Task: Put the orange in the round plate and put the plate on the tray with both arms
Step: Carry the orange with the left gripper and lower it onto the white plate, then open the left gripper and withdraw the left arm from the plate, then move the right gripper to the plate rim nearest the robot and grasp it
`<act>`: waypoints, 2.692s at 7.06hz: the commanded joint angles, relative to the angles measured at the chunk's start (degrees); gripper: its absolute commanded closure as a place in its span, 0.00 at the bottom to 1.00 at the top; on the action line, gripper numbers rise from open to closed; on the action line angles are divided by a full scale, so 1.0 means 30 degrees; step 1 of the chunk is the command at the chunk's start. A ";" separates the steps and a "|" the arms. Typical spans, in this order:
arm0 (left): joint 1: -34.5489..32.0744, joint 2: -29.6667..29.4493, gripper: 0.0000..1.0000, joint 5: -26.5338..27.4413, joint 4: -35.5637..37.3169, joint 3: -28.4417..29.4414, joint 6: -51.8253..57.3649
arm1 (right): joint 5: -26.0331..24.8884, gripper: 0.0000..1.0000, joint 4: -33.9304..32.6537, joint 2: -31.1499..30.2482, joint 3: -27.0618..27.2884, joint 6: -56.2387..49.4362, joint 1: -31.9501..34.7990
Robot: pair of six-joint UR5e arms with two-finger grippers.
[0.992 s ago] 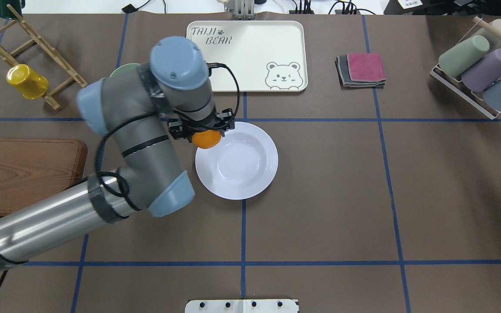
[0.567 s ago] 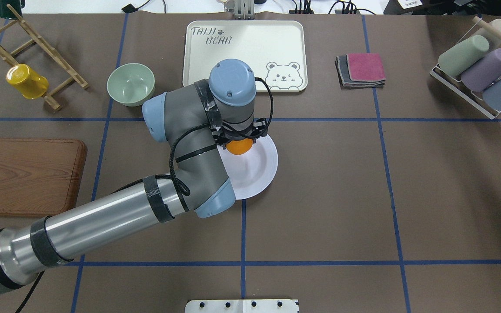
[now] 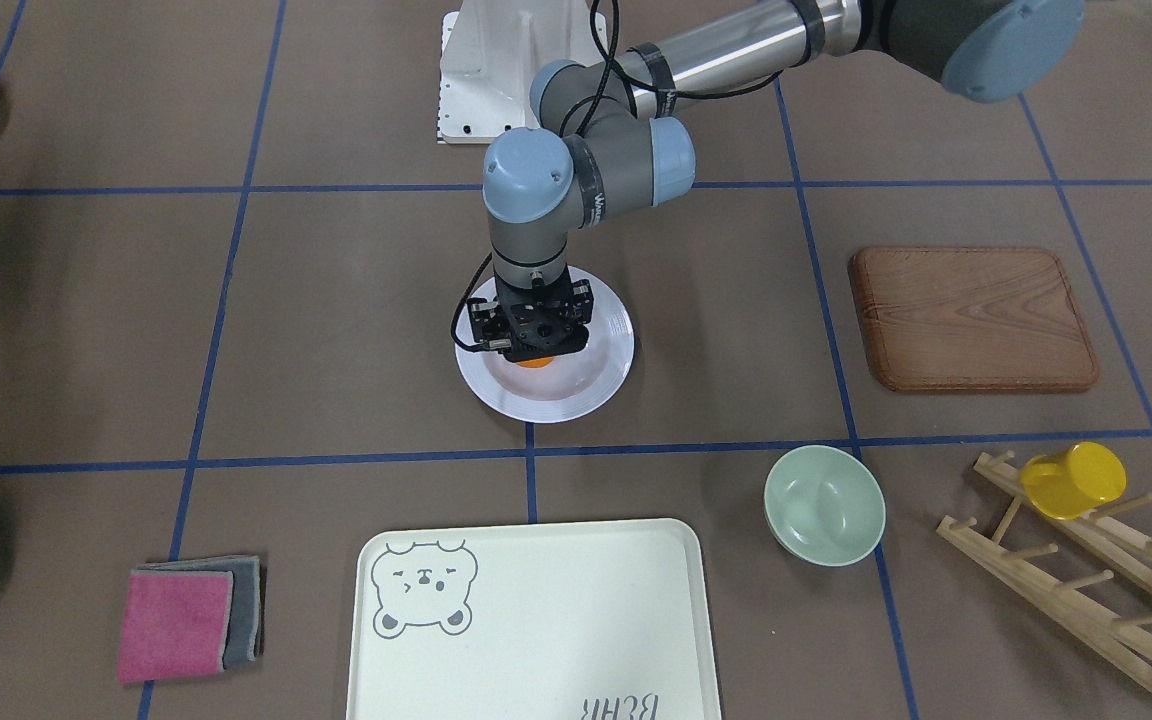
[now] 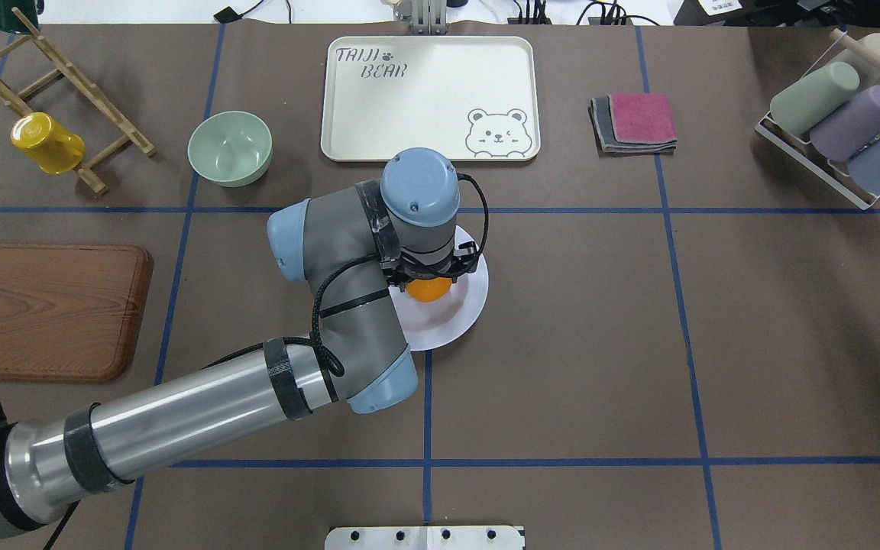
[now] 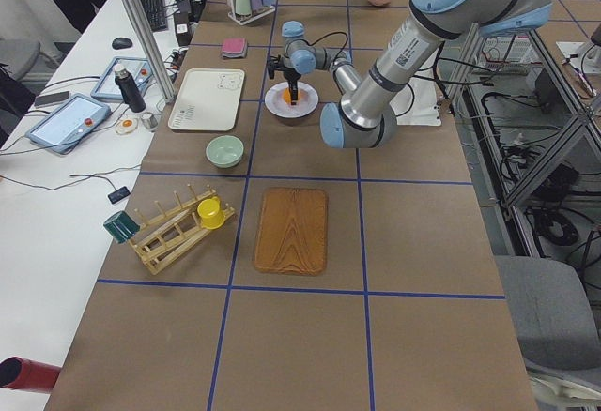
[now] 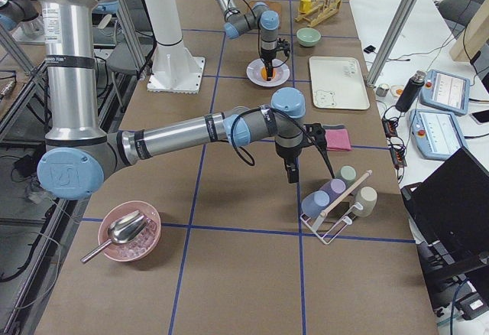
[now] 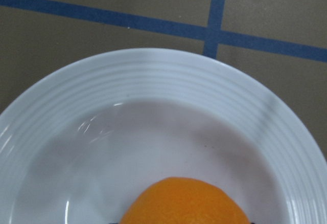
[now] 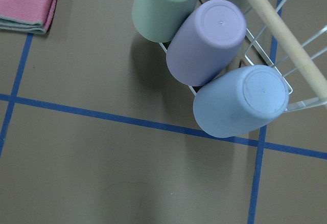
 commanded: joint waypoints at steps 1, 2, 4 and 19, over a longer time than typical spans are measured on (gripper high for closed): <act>-0.0169 0.1376 0.02 0.0656 -0.0343 -0.2371 0.0282 | 0.0451 0.00 0.0000 0.0058 0.0056 0.0196 -0.0029; -0.0635 0.2572 0.01 0.0482 0.1342 -0.5377 0.1531 | 0.0948 0.00 0.0058 0.0175 0.0230 0.0719 -0.0058; -0.2619 0.6053 0.01 -0.0448 0.4102 -1.0978 0.5126 | 0.1855 0.00 0.1338 0.0118 0.1078 0.3256 -0.0581; -2.1938 1.7086 0.01 -0.8572 0.3088 -0.5993 3.2570 | -2.1430 0.27 1.1690 0.6495 -0.1163 3.4415 -2.2912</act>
